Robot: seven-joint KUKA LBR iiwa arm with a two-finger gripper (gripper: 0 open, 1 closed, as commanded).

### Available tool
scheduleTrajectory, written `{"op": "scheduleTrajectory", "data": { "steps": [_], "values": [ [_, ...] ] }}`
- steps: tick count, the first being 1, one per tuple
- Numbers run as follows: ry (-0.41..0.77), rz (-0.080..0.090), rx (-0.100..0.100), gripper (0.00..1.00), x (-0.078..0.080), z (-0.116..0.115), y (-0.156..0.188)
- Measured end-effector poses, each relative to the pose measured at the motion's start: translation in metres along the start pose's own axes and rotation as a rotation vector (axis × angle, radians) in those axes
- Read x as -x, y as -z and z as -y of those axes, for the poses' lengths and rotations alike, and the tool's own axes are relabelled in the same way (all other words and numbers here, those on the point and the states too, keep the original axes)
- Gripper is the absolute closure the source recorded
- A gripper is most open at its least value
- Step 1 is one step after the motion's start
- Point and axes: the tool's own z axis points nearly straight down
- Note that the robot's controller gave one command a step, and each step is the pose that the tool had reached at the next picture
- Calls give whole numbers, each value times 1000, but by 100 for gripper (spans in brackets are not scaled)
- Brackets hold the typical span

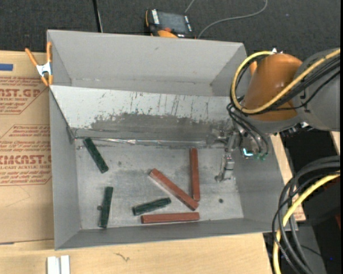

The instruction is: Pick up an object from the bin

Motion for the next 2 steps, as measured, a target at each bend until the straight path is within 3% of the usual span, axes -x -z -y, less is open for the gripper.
{"op": "scheduleTrajectory", "data": {
  "steps": [1,2],
  "values": [
    [400,8,0,0,8,-18,-58],
    [827,11,-5,0,16,-36,-57]
  ]
}}
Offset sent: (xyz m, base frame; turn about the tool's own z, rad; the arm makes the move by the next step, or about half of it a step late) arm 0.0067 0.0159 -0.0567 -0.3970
